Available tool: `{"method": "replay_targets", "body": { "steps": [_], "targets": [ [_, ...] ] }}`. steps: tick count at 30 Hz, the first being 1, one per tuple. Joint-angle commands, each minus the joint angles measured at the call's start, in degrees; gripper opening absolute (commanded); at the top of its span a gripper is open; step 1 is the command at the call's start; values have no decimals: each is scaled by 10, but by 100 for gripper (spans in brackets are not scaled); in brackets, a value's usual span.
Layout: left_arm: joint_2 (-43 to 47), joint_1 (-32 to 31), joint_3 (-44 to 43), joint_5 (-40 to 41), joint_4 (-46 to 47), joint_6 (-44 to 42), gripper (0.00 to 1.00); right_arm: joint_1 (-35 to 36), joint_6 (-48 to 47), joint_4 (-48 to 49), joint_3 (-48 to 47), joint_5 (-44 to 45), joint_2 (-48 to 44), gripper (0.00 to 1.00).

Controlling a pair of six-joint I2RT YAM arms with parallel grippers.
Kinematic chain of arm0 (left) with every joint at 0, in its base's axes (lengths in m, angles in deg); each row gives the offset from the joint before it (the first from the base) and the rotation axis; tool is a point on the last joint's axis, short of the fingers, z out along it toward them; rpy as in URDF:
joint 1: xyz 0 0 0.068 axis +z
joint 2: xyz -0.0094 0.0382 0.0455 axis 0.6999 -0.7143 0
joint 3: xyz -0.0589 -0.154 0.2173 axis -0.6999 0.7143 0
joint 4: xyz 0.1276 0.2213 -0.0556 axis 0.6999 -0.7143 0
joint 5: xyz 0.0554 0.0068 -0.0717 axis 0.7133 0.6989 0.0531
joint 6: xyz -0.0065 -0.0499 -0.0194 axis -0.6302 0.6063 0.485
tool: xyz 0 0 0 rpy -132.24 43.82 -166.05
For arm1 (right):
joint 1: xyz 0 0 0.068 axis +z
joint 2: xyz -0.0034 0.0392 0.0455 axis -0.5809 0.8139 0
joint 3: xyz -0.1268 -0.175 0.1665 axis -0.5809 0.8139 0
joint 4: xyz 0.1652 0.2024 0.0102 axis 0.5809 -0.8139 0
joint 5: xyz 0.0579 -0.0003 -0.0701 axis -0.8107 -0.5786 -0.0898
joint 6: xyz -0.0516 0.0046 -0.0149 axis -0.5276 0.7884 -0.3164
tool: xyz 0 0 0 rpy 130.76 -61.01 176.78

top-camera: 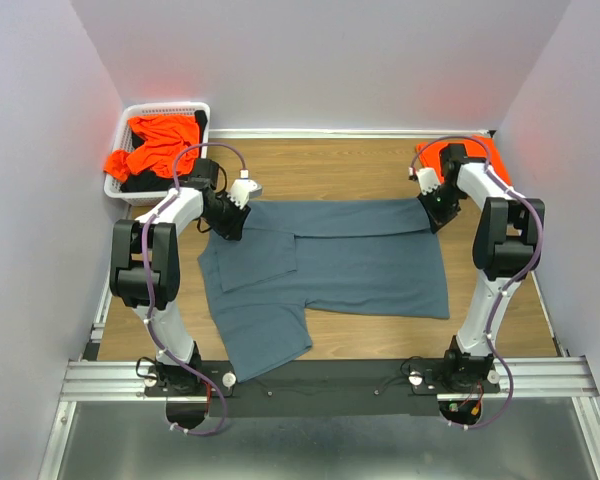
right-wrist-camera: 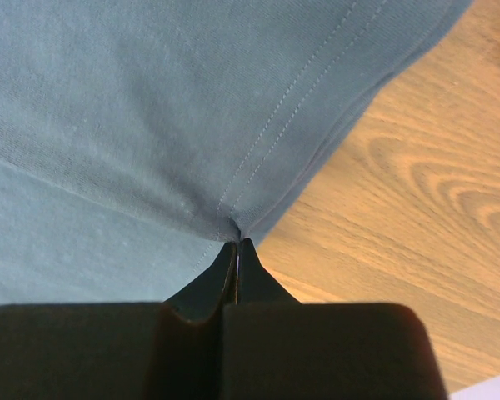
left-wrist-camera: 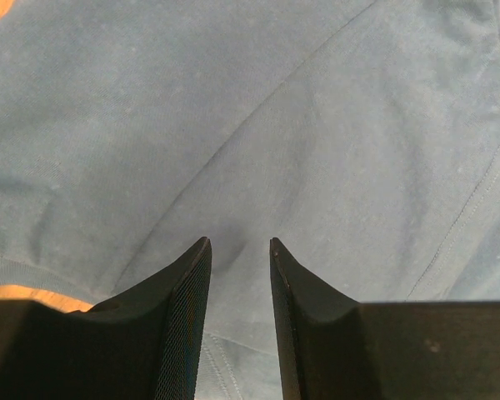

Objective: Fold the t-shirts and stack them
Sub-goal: Fold the tshirt

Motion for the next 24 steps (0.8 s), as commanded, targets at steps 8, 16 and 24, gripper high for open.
{"method": "replay_targets", "body": {
  "steps": [8, 16, 24],
  "targets": [
    [-9, 13, 5, 32, 17, 14, 41, -1, -33, 3, -3, 28, -35, 1],
    [-6, 14, -3, 29, 15, 16, 41, -1, -52, 22, 42, 54, -37, 6],
    [-3, 14, -24, 21, 25, 30, 42, 2, 6, -12, -61, -18, -39, 51]
  ]
}}
